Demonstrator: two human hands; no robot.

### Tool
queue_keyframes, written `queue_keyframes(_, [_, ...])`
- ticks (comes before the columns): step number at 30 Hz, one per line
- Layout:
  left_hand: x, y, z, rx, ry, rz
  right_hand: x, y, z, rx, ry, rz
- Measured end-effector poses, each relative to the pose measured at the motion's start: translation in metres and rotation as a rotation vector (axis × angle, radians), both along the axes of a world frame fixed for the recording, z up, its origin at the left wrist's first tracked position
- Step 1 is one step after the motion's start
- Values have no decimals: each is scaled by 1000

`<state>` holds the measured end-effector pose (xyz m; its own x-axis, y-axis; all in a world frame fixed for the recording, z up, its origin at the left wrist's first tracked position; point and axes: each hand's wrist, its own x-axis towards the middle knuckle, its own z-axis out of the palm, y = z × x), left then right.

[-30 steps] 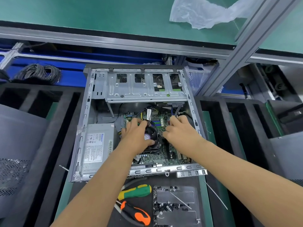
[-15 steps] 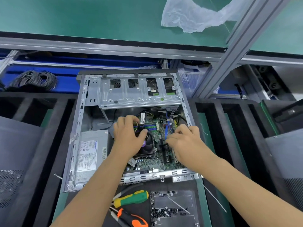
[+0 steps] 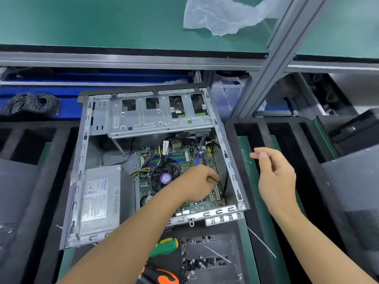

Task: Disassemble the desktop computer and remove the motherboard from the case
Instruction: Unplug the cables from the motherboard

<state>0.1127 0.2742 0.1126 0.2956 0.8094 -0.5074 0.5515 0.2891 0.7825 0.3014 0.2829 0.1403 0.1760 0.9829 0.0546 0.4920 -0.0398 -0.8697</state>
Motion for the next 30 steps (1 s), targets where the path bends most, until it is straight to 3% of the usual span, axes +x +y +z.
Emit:
queue_keyframes(4, [15, 10, -15, -64, 175, -244, -10, -1, 2, 6, 42, 40])
queue_keyframes(13, [43, 21, -40, 233, 433, -484, -43, -3, -3, 5, 63, 65])
queue_keyframes(18, [48, 25, -42, 258, 540, -582, -44, -3, -8, -8, 1, 84])
queue_keyframes(26, [50, 19, -38, 141, 531, -630, -47, -4, -12, 134, -225, 179])
queue_keyframes(30, [48, 19, -31, 156, 463, -597, -53, 1, -17, 51, -376, 230])
